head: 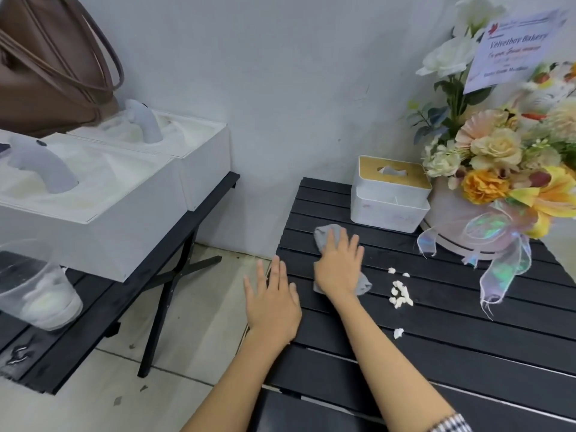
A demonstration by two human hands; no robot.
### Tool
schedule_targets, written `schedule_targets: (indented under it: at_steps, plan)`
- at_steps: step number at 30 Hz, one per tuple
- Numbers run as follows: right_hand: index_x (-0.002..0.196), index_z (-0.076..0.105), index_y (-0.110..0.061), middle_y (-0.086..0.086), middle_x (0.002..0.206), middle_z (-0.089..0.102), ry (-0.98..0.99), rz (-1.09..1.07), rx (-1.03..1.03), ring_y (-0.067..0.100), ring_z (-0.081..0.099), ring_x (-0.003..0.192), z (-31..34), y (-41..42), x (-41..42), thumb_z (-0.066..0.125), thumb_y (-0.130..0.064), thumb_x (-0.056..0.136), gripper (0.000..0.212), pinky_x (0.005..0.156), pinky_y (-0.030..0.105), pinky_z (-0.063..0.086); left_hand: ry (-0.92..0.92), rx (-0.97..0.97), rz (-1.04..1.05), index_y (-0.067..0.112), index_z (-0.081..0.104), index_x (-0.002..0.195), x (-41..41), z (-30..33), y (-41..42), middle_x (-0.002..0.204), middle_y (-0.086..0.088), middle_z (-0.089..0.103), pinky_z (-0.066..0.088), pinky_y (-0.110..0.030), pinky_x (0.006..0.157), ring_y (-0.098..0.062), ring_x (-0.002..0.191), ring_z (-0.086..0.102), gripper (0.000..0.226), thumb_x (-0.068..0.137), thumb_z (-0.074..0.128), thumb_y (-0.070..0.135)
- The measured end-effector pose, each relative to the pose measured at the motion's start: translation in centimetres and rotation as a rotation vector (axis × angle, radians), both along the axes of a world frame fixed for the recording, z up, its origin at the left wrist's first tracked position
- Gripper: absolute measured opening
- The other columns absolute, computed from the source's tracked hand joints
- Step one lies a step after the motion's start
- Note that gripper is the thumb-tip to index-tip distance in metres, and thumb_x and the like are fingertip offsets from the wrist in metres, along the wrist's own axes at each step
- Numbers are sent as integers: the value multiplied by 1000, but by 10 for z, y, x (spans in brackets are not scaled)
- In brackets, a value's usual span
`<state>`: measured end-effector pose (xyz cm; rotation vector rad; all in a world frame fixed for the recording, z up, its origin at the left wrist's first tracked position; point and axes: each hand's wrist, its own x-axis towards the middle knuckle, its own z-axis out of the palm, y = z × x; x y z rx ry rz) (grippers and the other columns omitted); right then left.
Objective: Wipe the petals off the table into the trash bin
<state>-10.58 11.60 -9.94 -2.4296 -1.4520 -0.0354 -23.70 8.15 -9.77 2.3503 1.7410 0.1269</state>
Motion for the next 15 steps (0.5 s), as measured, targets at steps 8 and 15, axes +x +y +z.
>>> schedule_targets:
  at_steps: [8, 15]
  plan:
    - [143, 27, -11, 13, 155, 18, 224, -234, 181, 32, 17, 142, 11, -83, 29, 44, 3, 86, 61, 110, 37, 26, -41, 78, -94, 16, -1, 146, 0, -3, 0, 157, 0, -1, -1, -44, 117, -20, 144, -10, 53, 97, 8, 33]
    - [128, 53, -27, 7, 156, 17, 242, 75, 375, 26, 21, 139, 53, 17, -20, 58, 1, 81, 55, 97, 33, 37, -142, 136, -102, 10, 13, 146, 3, -10, 6, 156, -6, 13, 5, -38, 116, -20, 144, 5, 59, 91, 9, 31]
